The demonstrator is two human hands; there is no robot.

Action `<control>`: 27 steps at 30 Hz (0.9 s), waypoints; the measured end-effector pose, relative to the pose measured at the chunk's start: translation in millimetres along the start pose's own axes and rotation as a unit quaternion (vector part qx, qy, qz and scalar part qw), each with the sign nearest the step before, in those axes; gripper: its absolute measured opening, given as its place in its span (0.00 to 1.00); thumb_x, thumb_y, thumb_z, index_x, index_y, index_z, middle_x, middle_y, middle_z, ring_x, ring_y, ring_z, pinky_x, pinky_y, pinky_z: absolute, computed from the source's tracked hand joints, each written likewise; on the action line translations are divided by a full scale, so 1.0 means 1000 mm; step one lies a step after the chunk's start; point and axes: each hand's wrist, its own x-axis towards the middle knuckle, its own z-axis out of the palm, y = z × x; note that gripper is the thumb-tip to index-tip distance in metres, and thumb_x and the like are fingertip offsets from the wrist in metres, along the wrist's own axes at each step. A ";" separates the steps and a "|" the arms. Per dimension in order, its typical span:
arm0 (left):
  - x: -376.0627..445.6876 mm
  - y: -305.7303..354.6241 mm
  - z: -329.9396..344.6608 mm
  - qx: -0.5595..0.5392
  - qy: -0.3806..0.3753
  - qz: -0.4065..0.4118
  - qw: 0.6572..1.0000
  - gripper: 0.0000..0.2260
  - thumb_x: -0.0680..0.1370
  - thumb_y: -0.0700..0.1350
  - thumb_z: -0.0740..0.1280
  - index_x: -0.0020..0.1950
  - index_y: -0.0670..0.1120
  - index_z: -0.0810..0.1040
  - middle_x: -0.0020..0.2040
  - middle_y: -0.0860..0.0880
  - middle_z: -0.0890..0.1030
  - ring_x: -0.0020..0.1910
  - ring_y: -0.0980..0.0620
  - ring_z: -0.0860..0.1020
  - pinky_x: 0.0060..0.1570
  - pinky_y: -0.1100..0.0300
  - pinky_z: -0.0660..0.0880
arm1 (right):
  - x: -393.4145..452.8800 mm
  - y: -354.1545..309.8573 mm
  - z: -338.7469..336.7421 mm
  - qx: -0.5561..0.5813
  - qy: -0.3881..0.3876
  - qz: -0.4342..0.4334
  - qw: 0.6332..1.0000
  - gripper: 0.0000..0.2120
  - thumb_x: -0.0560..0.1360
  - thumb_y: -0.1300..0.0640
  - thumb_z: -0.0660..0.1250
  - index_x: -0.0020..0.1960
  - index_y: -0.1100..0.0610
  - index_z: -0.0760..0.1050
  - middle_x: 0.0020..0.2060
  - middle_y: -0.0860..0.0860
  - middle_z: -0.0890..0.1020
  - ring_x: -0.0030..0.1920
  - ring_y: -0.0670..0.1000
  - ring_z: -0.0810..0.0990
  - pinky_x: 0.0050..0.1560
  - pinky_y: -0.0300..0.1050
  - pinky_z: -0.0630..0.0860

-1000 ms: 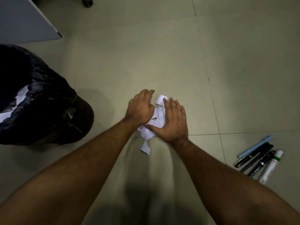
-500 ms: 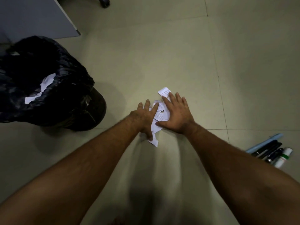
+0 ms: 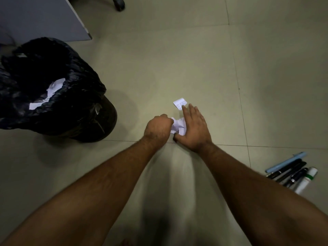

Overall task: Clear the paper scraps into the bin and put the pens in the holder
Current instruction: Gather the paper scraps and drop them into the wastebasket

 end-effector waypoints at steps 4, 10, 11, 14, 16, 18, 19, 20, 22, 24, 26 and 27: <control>0.007 -0.006 -0.010 -0.111 0.033 -0.073 0.991 0.11 0.73 0.37 0.69 0.55 0.42 0.80 0.52 0.41 0.81 0.52 0.39 0.80 0.52 0.51 0.77 | 0.034 -0.002 -0.001 -0.035 -0.041 0.001 0.999 0.44 0.71 0.34 0.57 0.80 0.55 0.55 0.79 0.61 0.56 0.79 0.64 0.54 0.77 0.59 0.55; 0.011 -0.011 -0.023 -0.169 0.059 -0.218 0.959 0.07 0.73 0.42 0.72 0.49 0.44 0.80 0.52 0.43 0.83 0.49 0.41 0.82 0.43 0.60 0.72 | 0.049 -0.004 0.003 -0.090 -0.064 -0.007 0.994 0.27 0.78 0.40 0.59 0.73 0.50 0.70 0.76 0.57 0.66 0.76 0.63 0.62 0.75 0.58 0.56; 0.011 -0.013 -0.023 -0.192 0.070 -0.235 0.950 0.04 0.75 0.43 0.69 0.48 0.44 0.80 0.50 0.43 0.83 0.48 0.41 0.82 0.42 0.58 0.73 | 0.044 -0.004 0.004 -0.064 -0.045 -0.021 0.997 0.21 0.78 0.45 0.61 0.68 0.51 0.75 0.72 0.56 0.72 0.73 0.63 0.67 0.73 0.58 0.60; 0.007 -0.015 -0.026 -0.248 0.071 -0.273 0.927 0.06 0.76 0.43 0.64 0.45 0.42 0.79 0.45 0.42 0.83 0.44 0.40 0.81 0.39 0.57 0.73 | 0.023 -0.009 0.007 -0.005 0.049 -0.055 0.997 0.08 0.73 0.59 0.63 0.47 0.55 0.80 0.49 0.53 0.82 0.50 0.61 0.79 0.52 0.53 0.74; 0.002 -0.013 -0.029 -0.284 0.065 -0.293 0.911 0.08 0.75 0.44 0.63 0.43 0.40 0.78 0.40 0.43 0.83 0.38 0.41 0.79 0.35 0.59 0.71 | 0.012 -0.015 0.005 -0.040 0.067 -0.020 0.997 0.06 0.72 0.61 0.65 0.45 0.55 0.81 0.43 0.53 0.81 0.42 0.60 0.77 0.41 0.49 0.73; -0.004 -0.009 -0.034 -0.307 0.061 -0.298 0.902 0.07 0.75 0.44 0.63 0.39 0.41 0.74 0.34 0.44 0.80 0.33 0.43 0.74 0.30 0.61 0.67 | 0.007 -0.020 0.001 -0.047 0.039 0.024 0.998 0.06 0.73 0.60 0.67 0.48 0.56 0.80 0.45 0.55 0.79 0.42 0.61 0.77 0.39 0.49 0.74; -0.005 -0.008 -0.036 -0.312 0.061 -0.297 0.900 0.06 0.74 0.43 0.62 0.38 0.43 0.73 0.32 0.45 0.77 0.33 0.43 0.73 0.29 0.61 0.65 | 0.006 -0.021 -0.001 -0.032 0.020 0.043 0.998 0.07 0.73 0.60 0.67 0.50 0.57 0.80 0.47 0.56 0.78 0.42 0.61 0.77 0.39 0.49 0.75; -0.007 -0.008 -0.038 -0.312 0.064 -0.294 0.901 0.05 0.73 0.42 0.62 0.38 0.43 0.74 0.32 0.46 0.76 0.34 0.43 0.73 0.30 0.61 0.65 | 0.005 -0.021 -0.002 -0.011 0.008 0.062 0.998 0.08 0.73 0.61 0.66 0.51 0.57 0.79 0.48 0.57 0.77 0.43 0.61 0.77 0.40 0.49 0.75; -0.009 -0.007 -0.043 -0.318 0.067 -0.289 0.901 0.04 0.72 0.41 0.63 0.38 0.43 0.76 0.33 0.48 0.75 0.35 0.43 0.74 0.32 0.61 0.67 | 0.004 -0.022 -0.006 0.042 0.003 0.109 0.993 0.10 0.75 0.63 0.62 0.51 0.57 0.80 0.49 0.56 0.77 0.44 0.60 0.79 0.43 0.48 0.75; -0.012 -0.007 -0.051 -0.327 0.068 -0.287 0.898 0.05 0.71 0.40 0.63 0.41 0.42 0.79 0.33 0.48 0.75 0.35 0.44 0.75 0.33 0.60 0.69 | 0.003 -0.025 -0.012 0.114 0.017 0.172 0.978 0.11 0.76 0.64 0.60 0.49 0.56 0.81 0.48 0.54 0.79 0.46 0.56 0.79 0.45 0.43 0.72; -0.016 -0.008 -0.059 -0.334 0.073 -0.287 0.895 0.06 0.71 0.39 0.64 0.43 0.43 0.80 0.34 0.49 0.75 0.34 0.45 0.75 0.31 0.63 0.69 | 0.002 -0.033 -0.024 0.205 0.049 0.230 0.950 0.11 0.76 0.64 0.61 0.47 0.56 0.82 0.48 0.53 0.83 0.48 0.53 0.80 0.45 0.39 0.69; -0.018 -0.008 -0.064 -0.340 0.073 -0.286 0.893 0.05 0.72 0.39 0.64 0.43 0.43 0.80 0.34 0.49 0.75 0.33 0.46 0.75 0.29 0.64 0.68 | 0.003 -0.039 -0.031 0.256 0.062 0.257 0.930 0.10 0.76 0.65 0.62 0.45 0.57 0.82 0.48 0.53 0.84 0.47 0.51 0.80 0.45 0.37 0.69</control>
